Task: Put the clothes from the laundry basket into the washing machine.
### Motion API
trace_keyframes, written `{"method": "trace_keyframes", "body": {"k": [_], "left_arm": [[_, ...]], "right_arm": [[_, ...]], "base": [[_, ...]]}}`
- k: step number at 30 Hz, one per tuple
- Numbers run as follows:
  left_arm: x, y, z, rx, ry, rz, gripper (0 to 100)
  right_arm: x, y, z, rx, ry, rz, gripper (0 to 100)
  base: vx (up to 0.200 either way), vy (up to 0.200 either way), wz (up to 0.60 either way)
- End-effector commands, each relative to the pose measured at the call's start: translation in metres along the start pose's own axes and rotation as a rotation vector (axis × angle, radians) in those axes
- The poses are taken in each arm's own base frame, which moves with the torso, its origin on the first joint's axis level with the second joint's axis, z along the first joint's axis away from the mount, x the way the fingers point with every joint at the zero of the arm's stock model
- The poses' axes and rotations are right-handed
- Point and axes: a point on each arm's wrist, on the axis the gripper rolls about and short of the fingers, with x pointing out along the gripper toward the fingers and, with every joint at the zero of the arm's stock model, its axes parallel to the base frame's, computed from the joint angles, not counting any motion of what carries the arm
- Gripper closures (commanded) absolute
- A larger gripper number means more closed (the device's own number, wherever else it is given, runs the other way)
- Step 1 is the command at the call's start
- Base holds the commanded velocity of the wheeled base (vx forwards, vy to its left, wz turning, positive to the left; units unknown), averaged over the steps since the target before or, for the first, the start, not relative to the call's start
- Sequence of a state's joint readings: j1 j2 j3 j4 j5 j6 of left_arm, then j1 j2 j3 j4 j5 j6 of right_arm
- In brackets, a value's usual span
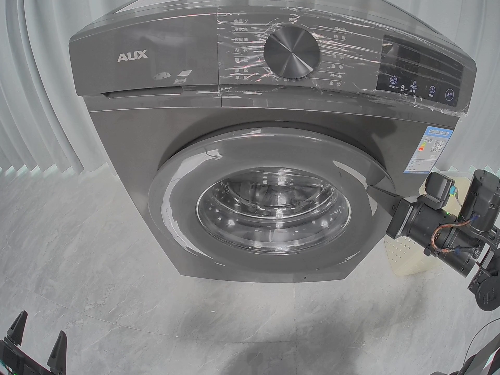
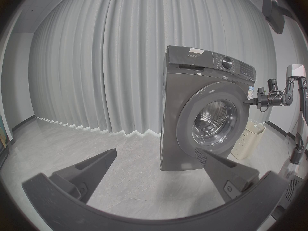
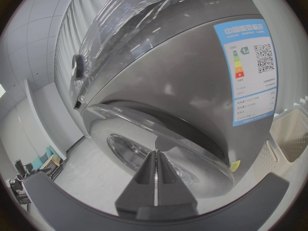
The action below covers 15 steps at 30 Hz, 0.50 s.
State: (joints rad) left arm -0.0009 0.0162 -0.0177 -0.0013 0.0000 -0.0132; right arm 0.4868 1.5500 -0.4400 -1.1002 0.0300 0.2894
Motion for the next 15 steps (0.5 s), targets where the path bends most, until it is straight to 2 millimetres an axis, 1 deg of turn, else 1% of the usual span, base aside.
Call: {"method": "trace_keyframes", "body": {"k": [1,4,10,15], "left_arm": [[0.0003,0.0000,-0.0052,-0.001,0.004,0.001,0],[0.0001,0.0000,-0.0048,-0.001,0.001,0.001,0],[0.0003,0.0000,-0.0052,-0.001,0.004,0.001,0],[0.0003,0.0000,-0.0052,-0.001,0.004,0.001,0]], "right_arm": [[0.0058,-0.0044,-0.0065,-0.001,0.004,-0.033,100],[0.0055,-0.0029,-0.0077,-0.001,0.008,-0.029,100],[0.0049,-0.0046,-0.0071,-0.002,0.005,-0.036,100],[0.0021,-0.0061,-0.0086,0.000,0.011,-0.042,100]], "base": [[0.000,0.000,0.00],[0.000,0.000,0.00],[0.200,0.000,0.00],[0.000,0.000,0.00]]}}
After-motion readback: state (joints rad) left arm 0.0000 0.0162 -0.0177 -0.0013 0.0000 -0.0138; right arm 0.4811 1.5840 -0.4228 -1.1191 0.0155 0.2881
